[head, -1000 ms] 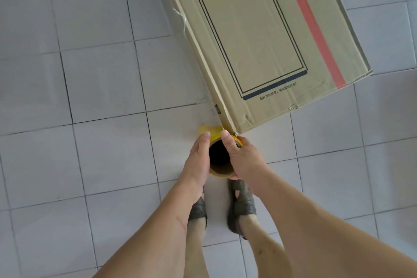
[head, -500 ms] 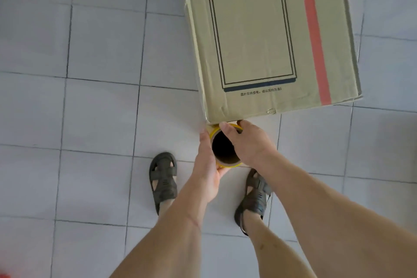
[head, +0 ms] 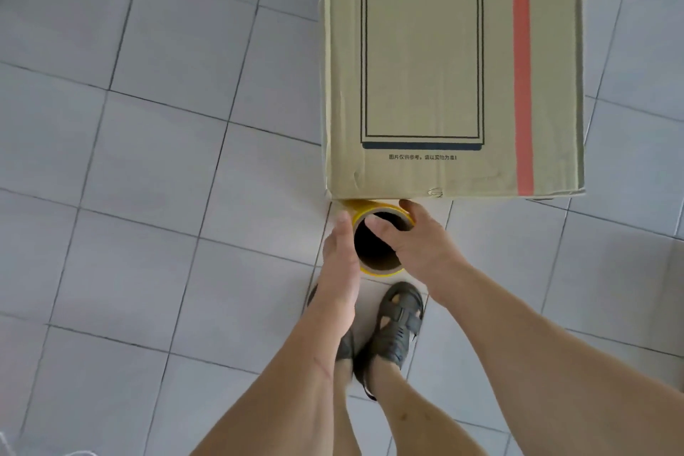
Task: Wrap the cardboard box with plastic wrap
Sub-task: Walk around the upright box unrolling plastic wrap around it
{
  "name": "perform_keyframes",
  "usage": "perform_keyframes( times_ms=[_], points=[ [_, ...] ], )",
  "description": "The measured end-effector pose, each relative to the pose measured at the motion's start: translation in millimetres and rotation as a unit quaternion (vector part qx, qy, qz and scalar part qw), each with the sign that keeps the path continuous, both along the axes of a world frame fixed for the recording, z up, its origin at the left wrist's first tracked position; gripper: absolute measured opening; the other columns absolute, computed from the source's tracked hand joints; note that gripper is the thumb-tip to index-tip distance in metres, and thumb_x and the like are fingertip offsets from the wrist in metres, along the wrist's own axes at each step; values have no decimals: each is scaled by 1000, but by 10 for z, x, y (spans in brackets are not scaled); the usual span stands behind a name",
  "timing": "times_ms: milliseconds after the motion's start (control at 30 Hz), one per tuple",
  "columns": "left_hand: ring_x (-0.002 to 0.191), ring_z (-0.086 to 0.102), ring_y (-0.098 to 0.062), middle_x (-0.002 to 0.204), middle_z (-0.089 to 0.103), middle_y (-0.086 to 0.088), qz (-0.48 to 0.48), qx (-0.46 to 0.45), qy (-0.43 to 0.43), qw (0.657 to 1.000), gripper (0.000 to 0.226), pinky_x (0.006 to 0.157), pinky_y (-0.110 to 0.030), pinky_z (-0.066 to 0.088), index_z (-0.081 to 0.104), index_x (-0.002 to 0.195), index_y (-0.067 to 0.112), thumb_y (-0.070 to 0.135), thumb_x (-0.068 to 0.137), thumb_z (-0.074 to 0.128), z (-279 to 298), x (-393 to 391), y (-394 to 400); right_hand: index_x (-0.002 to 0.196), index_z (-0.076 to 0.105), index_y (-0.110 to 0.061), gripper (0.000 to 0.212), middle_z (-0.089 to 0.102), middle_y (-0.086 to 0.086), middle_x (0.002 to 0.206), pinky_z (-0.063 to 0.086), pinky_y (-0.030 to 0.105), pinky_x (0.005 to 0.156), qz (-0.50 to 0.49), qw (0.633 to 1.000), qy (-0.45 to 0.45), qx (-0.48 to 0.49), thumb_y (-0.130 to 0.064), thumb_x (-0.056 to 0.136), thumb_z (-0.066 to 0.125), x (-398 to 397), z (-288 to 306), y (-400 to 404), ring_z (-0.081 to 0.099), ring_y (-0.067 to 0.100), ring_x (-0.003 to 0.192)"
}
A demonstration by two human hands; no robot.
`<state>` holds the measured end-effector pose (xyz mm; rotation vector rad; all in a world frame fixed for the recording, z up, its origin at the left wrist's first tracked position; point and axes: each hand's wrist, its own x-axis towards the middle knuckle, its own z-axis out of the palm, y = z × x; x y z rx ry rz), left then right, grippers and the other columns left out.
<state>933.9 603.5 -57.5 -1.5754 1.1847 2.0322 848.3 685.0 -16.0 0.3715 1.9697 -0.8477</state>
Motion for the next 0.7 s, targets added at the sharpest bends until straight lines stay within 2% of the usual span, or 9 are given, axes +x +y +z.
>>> perform_keyframes(
  times_ms=[33, 100, 167, 233, 267, 400, 467, 567, 700],
  points=[
    [130, 60, -14, 142, 62, 4, 0, -14, 7, 1000, 113, 117, -47, 42, 51, 144, 35, 104, 55, 49, -31, -21, -5, 135, 51, -32, 57, 60, -2, 127, 39, 29, 86, -11, 1000, -11, -12, -59, 86, 65, -21, 26, 10, 56, 20, 111],
    [136, 55, -13, 146, 59, 10, 5, -3, 22, 1000, 124, 120, -47, 37, 44, 149, 42, 106, 43, 53, -105, -54, -6, 131, 55, -32, 53, 60, -4, 121, 35, 30, 87, -12, 999, -28, -17, -66, 90, 52, -78, 78, 17, 53, 18, 106],
    [135, 56, -13, 143, 62, 12, -10, 27, 38, 999, 111, 119, -46, 38, 48, 146, 44, 104, 53, 50, -16, -103, 34, 135, 54, -29, 57, 55, -5, 120, 32, 30, 87, -6, 1000, -28, -4, -67, 93, 44, -138, 127, 33, 48, 18, 106],
    [128, 61, -13, 137, 66, 8, 3, 54, 41, 998, 81, 112, -44, 46, 53, 140, 42, 92, 77, 44, 35, -94, 150, 136, 53, -25, 59, 56, 0, 125, 34, 30, 85, 31, 999, -17, 15, -66, 94, 42, -194, 166, 64, 49, 21, 107],
    [126, 63, -15, 136, 68, 6, 14, 69, 42, 997, 75, 108, -43, 51, 53, 139, 40, 87, 82, 42, 47, -67, 220, 135, 54, -23, 59, 57, 2, 126, 36, 31, 85, 54, 998, -13, 26, -65, 95, 41, -219, 186, 81, 50, 23, 107],
    [129, 63, -20, 144, 64, 3, 21, 99, 49, 994, 98, 96, -34, 54, 42, 152, 36, 95, 74, 45, 36, 27, 514, 137, 53, -22, 58, 55, 5, 133, 44, 42, 100, 129, 989, 40, 59, -62, 97, 40, -235, 129, 240, 52, 28, 119],
    [135, 57, -17, 149, 59, 3, 33, 59, 41, 997, 104, 104, -33, 48, 36, 156, 36, 94, 71, 44, 5, -1, 609, 144, 46, -22, 65, 48, 1, 143, 40, 45, 106, 155, 984, 66, 66, -65, 95, 41, -231, 44, 343, 45, 27, 129],
    [138, 53, -17, 148, 59, -1, 68, 15, 18, 997, 111, 120, -47, 37, 42, 153, 34, 102, 65, 44, -90, -106, 698, 144, 46, -24, 75, 47, 1, 142, 40, 44, 106, 140, 988, 44, 52, -73, 88, 43, -278, -40, 467, 43, 28, 131],
    [123, 66, -15, 128, 73, -3, 122, 1, 20, 992, 63, 110, -39, 48, 55, 144, 25, 67, 101, 36, 1, -231, 796, 131, 57, -27, 60, 61, -1, 125, 44, 35, 93, 77, 997, -9, -17, -69, 88, 52, -367, -11, 569, 55, 22, 112]
  ],
)
